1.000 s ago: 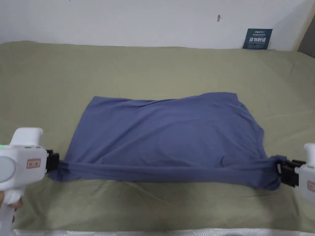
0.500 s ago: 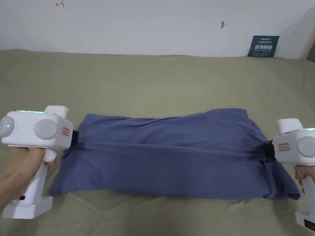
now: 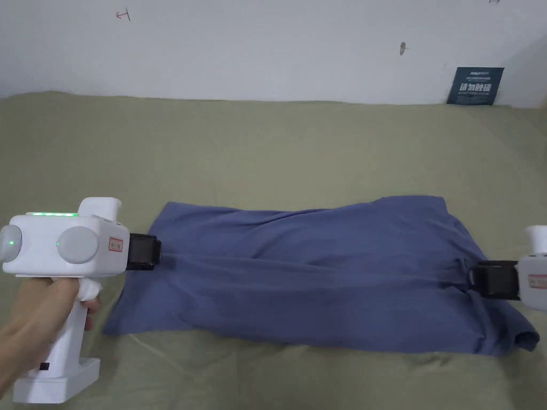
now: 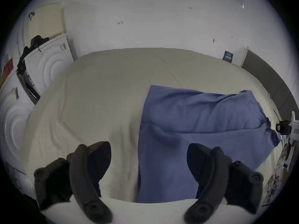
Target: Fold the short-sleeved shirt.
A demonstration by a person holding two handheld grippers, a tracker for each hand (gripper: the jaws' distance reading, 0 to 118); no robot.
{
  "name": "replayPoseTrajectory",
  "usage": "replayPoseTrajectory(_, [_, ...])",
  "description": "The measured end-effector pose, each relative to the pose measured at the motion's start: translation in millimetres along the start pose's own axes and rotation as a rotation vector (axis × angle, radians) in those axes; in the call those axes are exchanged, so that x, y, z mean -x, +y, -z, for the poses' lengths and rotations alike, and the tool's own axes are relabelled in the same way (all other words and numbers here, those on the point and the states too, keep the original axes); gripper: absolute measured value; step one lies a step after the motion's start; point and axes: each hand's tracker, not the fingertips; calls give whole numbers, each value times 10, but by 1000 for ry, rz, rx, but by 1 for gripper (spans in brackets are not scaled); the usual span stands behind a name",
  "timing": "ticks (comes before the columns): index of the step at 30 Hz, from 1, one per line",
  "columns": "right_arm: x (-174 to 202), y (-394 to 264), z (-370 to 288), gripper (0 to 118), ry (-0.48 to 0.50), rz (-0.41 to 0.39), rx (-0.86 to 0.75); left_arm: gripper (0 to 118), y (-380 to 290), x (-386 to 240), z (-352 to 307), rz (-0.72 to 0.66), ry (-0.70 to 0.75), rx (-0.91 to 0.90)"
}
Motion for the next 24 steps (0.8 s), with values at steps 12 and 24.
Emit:
replayPoseTrajectory(12, [-241, -815, -530, 0, 28, 80, -9, 27, -565, -41, -285, -48, -82, 72])
replayPoseTrajectory(24, [-121, -803, -355, 0, 67, 81, 18, 49, -690, -178, 87, -21, 18, 153])
